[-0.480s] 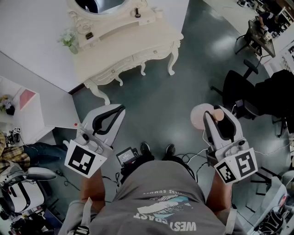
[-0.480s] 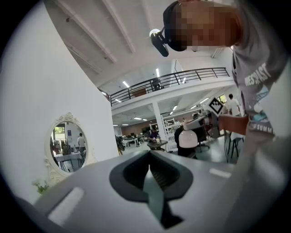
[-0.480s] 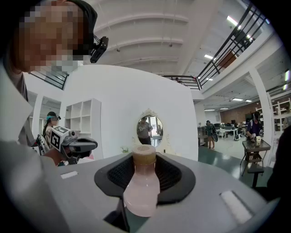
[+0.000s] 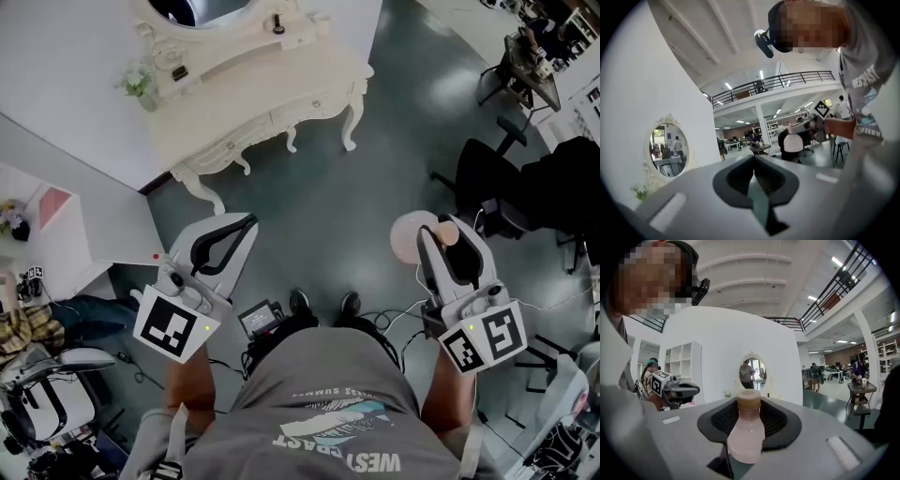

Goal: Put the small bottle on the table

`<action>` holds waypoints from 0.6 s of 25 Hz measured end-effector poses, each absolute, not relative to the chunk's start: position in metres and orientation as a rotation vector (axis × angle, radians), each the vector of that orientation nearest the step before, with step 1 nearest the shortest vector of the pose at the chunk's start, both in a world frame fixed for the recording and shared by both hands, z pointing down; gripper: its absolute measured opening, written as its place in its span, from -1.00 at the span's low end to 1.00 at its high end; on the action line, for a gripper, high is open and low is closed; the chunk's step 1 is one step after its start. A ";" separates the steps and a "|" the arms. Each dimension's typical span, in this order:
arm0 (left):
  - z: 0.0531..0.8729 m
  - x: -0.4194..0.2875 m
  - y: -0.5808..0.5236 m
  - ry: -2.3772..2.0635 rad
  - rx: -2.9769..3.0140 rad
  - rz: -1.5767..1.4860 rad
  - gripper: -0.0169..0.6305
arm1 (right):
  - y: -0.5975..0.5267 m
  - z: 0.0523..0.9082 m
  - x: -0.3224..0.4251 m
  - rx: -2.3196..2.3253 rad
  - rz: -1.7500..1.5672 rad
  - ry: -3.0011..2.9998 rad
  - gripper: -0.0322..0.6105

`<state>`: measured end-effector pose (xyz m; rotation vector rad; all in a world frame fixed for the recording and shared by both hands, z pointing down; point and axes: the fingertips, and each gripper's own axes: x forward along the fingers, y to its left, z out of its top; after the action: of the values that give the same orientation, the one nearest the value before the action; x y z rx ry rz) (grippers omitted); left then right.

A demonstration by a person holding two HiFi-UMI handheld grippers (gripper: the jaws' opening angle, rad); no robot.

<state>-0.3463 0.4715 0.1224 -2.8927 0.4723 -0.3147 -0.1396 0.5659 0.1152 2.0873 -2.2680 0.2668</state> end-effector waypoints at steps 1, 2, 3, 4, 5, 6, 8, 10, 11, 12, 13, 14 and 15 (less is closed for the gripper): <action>0.123 -0.347 0.469 0.470 -2.895 -0.316 -0.94 | 0.564 0.116 -0.141 2.091 0.270 -2.266 -0.45; 0.123 -0.349 0.467 0.467 -2.897 -0.317 -0.94 | 0.562 0.116 -0.142 2.095 0.275 -2.264 -0.45; 0.123 -0.350 0.465 0.464 -2.898 -0.316 -0.94 | 0.560 0.116 -0.142 2.100 0.280 -2.263 -0.45; 0.123 -0.351 0.462 0.459 -2.898 -0.316 -0.94 | 0.557 0.117 -0.143 2.105 0.285 -2.262 -0.45; 0.123 -0.351 0.459 0.454 -2.897 -0.316 -0.94 | 0.554 0.117 -0.143 2.111 0.289 -2.262 -0.45; 0.123 -0.352 0.455 0.449 -2.895 -0.316 -0.94 | 0.551 0.117 -0.144 2.116 0.293 -2.261 -0.45; 0.124 -0.354 0.449 0.441 -2.893 -0.312 -0.94 | 0.545 0.118 -0.145 2.128 0.295 -2.258 -0.46; 0.124 -0.357 0.445 0.433 -2.893 -0.301 -0.94 | 0.540 0.119 -0.146 2.138 0.290 -2.253 -0.46; 0.123 -0.358 0.444 0.429 -2.892 -0.296 -0.94 | 0.537 0.119 -0.147 2.143 0.286 -2.250 -0.46; 0.122 -0.359 0.443 0.425 -2.891 -0.292 -0.94 | 0.535 0.118 -0.147 2.146 0.282 -2.247 -0.46; 0.122 -0.361 0.442 0.420 -2.891 -0.288 -0.94 | 0.532 0.118 -0.148 2.148 0.277 -2.244 -0.46; 0.121 -0.362 0.440 0.416 -2.891 -0.285 -0.94 | 0.528 0.118 -0.149 2.147 0.272 -2.242 -0.46; 0.121 -0.363 0.438 0.411 -2.891 -0.286 -0.94 | 0.525 0.117 -0.149 2.145 0.266 -2.240 -0.45</action>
<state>-0.3632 0.4384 0.1208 -2.8907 0.4108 -0.2863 -0.1491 0.5245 0.1168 2.1454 -2.2399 0.2662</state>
